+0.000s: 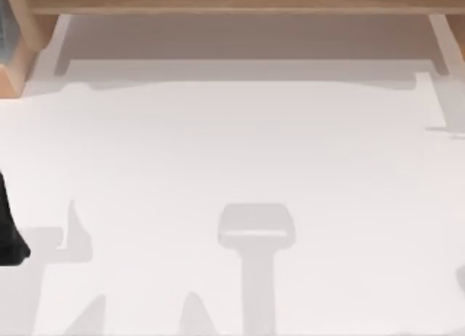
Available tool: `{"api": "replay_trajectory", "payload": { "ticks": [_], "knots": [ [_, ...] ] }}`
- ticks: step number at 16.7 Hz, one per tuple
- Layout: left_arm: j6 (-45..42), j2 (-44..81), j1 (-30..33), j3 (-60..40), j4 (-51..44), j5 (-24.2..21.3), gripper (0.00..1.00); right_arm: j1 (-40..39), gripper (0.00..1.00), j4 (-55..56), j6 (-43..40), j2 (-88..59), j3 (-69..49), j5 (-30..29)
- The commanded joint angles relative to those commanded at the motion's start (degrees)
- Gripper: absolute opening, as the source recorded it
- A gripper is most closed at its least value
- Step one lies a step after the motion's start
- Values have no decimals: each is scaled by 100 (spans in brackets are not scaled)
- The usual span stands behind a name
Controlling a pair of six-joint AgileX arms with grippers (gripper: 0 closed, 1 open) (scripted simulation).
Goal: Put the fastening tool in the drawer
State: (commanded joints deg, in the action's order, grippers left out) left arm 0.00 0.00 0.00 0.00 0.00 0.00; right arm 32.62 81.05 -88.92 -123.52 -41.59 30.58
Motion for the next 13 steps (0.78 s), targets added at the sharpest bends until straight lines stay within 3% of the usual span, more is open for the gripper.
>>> {"api": "replay_trajectory", "payload": {
  "ticks": [7,13],
  "knots": [
    [0,0,0,0,0,0,100,144,0,199,-4,126,239,152],
    [0,0,0,0,0,0,100,672,0,817,-7,462,1198,696]
  ]
}}
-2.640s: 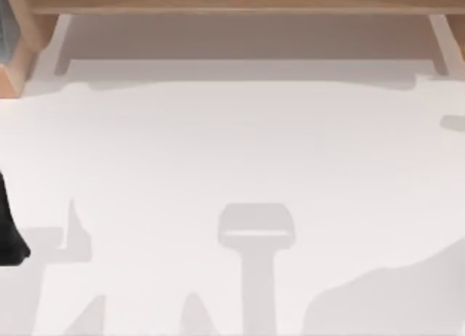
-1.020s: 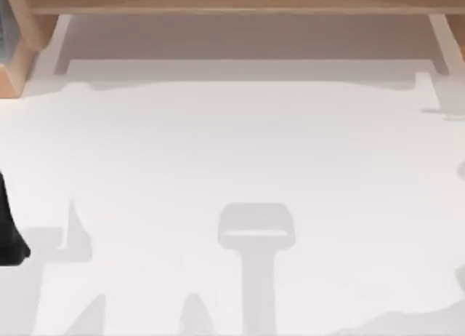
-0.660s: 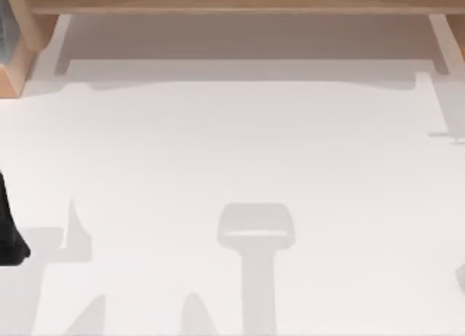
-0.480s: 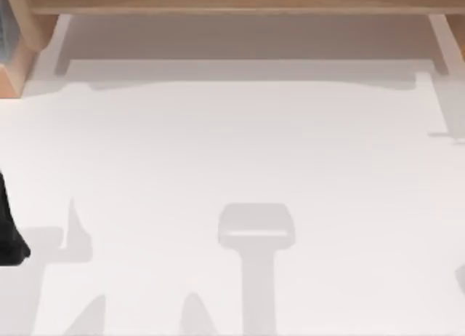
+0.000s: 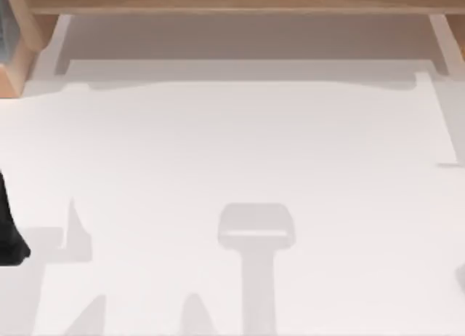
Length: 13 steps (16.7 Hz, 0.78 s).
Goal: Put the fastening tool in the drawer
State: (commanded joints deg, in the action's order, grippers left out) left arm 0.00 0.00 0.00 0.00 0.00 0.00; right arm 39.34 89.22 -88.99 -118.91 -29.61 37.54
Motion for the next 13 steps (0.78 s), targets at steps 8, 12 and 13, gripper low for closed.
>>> {"api": "replay_trajectory", "payload": {
  "ticks": [8,12,13],
  "knots": [
    [0,0,0,0,0,0,100,121,15,134,9,82,192,113],
    [0,0,0,0,0,0,100,121,45,134,9,82,192,113],
    [0,0,0,0,0,0,100,121,53,134,9,82,192,113]
  ]
}}
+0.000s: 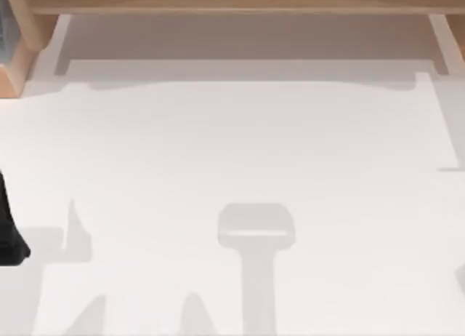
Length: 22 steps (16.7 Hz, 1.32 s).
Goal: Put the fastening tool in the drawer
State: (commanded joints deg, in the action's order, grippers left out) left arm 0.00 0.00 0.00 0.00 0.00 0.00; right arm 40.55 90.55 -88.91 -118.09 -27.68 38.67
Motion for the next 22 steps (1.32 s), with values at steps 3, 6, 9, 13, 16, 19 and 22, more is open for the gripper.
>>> {"api": "replay_trajectory", "payload": {
  "ticks": [3,6,9,13,16,19,22],
  "knots": [
    [0,0,0,0,0,0,100,0,75,0,0,0,0,0],
    [0,0,0,0,0,0,100,0,98,0,0,0,0,0],
    [0,0,0,0,0,0,100,0,100,0,0,0,0,0],
    [0,0,0,0,0,0,100,0,100,0,0,0,0,0],
    [0,0,0,0,0,0,100,10,100,16,-2,7,9,12],
    [0,0,0,0,0,0,100,187,100,178,0,75,236,191],
    [0,0,0,0,0,0,100,271,100,254,3,104,348,279]
  ]
}}
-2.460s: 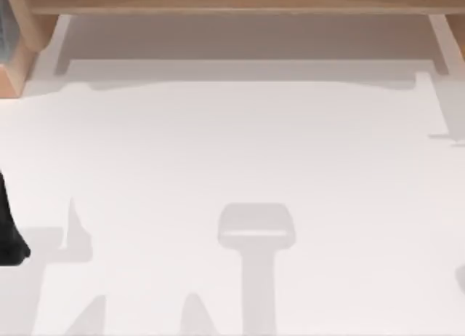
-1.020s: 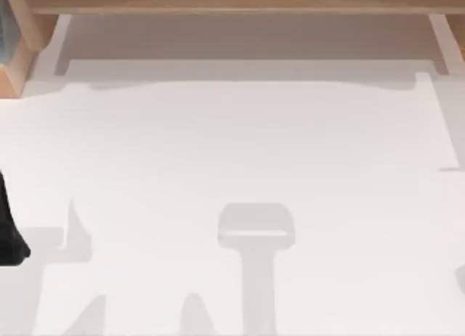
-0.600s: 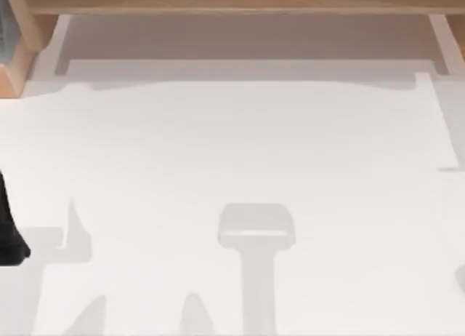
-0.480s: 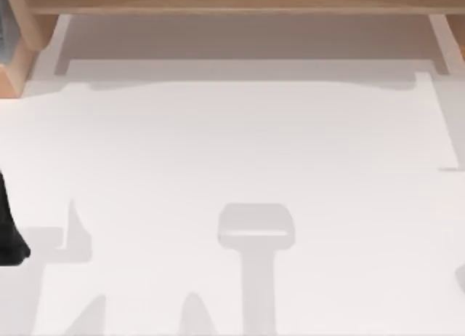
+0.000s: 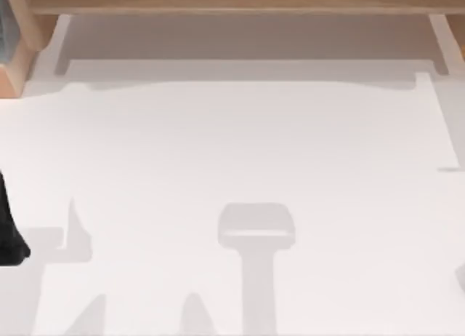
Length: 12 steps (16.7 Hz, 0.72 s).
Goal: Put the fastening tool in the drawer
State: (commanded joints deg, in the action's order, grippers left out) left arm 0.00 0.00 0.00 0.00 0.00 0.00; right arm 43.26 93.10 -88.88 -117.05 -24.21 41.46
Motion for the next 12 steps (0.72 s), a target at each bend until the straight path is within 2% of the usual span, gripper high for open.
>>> {"api": "replay_trajectory", "payload": {
  "ticks": [6,9,12],
  "knots": [
    [0,0,0,0,0,0,100,56,100,-342,317,114,-78,-247],
    [0,0,0,0,0,0,100,162,100,-1186,1073,419,-216,-747],
    [0,0,0,0,0,0,100,152,100,-2570,2162,824,-425,-1368]
  ]
}}
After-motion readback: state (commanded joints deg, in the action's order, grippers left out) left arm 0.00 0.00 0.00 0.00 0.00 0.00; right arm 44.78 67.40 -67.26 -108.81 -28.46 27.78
